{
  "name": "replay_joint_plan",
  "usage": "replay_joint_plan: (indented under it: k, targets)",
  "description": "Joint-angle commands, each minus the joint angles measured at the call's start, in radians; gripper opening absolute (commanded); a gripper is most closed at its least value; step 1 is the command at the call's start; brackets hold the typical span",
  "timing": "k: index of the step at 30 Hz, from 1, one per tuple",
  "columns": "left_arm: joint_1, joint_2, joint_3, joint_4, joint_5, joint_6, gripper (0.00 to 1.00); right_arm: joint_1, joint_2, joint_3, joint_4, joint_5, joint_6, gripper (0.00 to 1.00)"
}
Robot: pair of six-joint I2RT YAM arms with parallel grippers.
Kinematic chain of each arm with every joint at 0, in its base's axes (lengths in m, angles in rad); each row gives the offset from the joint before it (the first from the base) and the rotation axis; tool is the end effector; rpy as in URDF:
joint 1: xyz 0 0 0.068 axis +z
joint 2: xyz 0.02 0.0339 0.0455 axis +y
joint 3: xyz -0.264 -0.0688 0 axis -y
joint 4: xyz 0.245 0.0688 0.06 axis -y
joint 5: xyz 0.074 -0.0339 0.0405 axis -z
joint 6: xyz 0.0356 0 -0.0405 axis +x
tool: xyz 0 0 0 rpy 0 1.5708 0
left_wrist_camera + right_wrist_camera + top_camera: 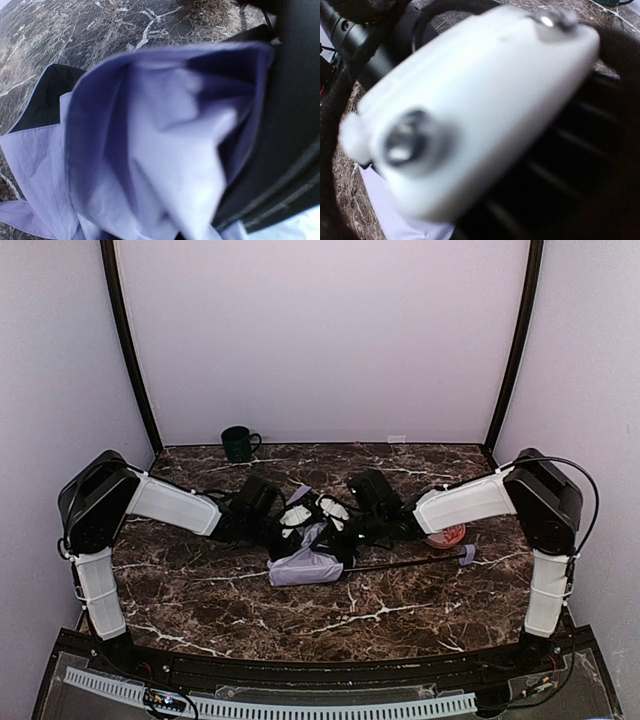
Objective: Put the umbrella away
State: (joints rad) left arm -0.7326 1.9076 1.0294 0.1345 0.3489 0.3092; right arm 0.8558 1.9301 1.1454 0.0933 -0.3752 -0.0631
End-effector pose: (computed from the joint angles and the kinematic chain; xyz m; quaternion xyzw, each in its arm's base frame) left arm 0.2810 -0.2692 0.1397 0.5093 0.7475 -0.2385 0.3535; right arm 0.2597 0.3190 0.1617 -0.4654 0.7616 0.3171 0.3206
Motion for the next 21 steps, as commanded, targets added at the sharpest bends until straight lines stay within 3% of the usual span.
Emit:
replay_joint_plan:
  k: [1, 9, 11, 14, 15, 17, 21]
  targets:
    - [-0.007, 0.027, -0.039, -0.078, 0.054, 0.007, 0.0, -0.075, 0.096, -0.011, 0.032, -0.004, 0.107, 0.0]
    - [0.022, 0.005, -0.006, -0.036, -0.001, -0.068, 0.02, -0.109, 0.195, -0.007, -0.095, -0.054, 0.125, 0.0]
    - [0.023, -0.016, 0.003, -0.006, -0.051, -0.072, 0.17, -0.109, 0.212, -0.008, -0.118, -0.066, 0.124, 0.0]
    - [0.027, -0.056, 0.013, 0.039, -0.172, -0.09, 0.56, -0.109, 0.218, -0.024, -0.135, -0.055, 0.117, 0.0]
    - [0.032, -0.074, 0.017, 0.043, -0.23, -0.098, 0.65, -0.109, 0.218, -0.026, -0.145, -0.051, 0.115, 0.0]
    - [0.04, -0.115, 0.024, 0.047, -0.302, -0.103, 0.74, -0.11, 0.222, -0.023, -0.167, -0.05, 0.107, 0.0]
    - [0.04, -0.224, 0.004, 0.048, -0.391, -0.05, 0.78, -0.109, 0.233, -0.013, -0.197, -0.052, 0.102, 0.0]
